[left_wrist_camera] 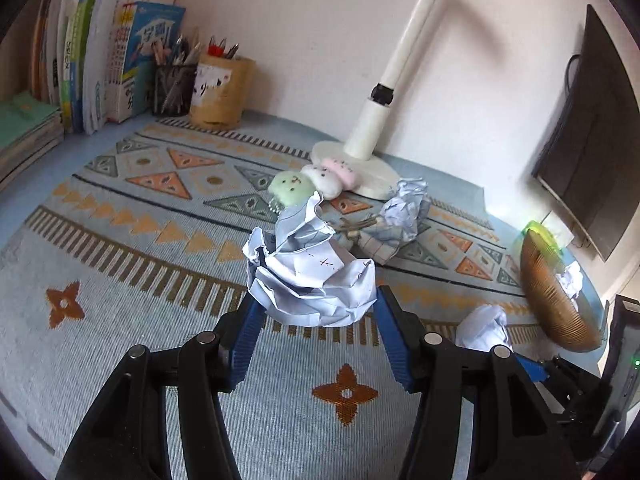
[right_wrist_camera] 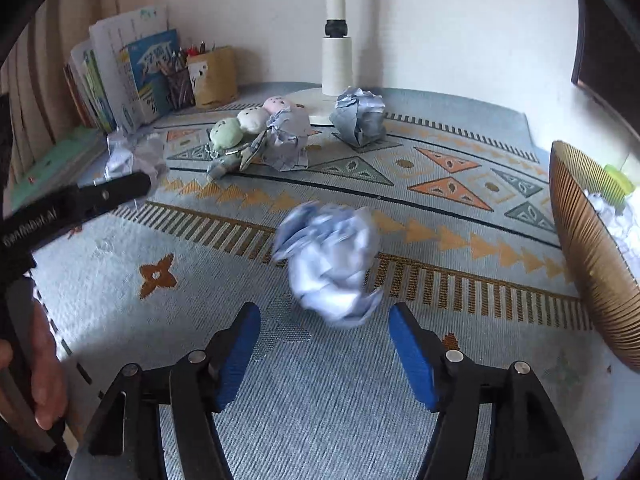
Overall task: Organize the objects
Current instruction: 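Carry both paper balls toward the golden bowl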
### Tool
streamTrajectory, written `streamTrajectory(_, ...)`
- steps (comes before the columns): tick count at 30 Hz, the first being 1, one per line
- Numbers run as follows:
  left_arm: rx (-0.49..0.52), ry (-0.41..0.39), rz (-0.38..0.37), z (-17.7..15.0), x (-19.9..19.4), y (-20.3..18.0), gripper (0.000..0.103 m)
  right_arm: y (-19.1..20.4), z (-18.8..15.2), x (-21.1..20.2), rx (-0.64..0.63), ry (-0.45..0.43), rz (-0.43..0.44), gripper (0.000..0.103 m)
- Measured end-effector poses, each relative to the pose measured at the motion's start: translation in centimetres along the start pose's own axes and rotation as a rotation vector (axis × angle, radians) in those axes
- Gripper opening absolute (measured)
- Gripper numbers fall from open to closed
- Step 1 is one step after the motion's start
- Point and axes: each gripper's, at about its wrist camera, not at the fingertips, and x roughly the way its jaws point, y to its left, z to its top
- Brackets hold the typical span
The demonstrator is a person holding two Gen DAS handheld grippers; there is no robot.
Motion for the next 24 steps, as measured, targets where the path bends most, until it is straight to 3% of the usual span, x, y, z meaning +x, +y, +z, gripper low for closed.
streamTrajectory(9, 0.113, 0.007, 0.003, -1.0, -0.2, -2.4, 0.055, -2.5, 0.0, 0.1, 0.136, 0.016, 0.102, 0.066)
streamTrajectory(13, 0.119, 0.007, 0.013, -0.9, -0.1, -2.5, 0.055, -5.3, 0.0, 0.4, 0.285, 0.021, 0.208, 0.073)
streamTrajectory(17, 0.114, 0.021, 0.015, -0.9, 0.2, -2.4, 0.055, -7.2, -0.4, 0.4, 0.384, 0.004, 0.327, 0.073)
streamTrajectory(22, 0.135, 0.016, 0.022, -1.1, 0.1, -2.7, 0.058, -6.2, 0.0, 0.3, 0.340, 0.011, 0.289, 0.074)
streamTrajectory(24, 0.142, 0.019, 0.030, -1.1, 0.2, -2.9, 0.064, -5.4, 0.1, 0.2, 0.306, 0.017, 0.254, 0.074)
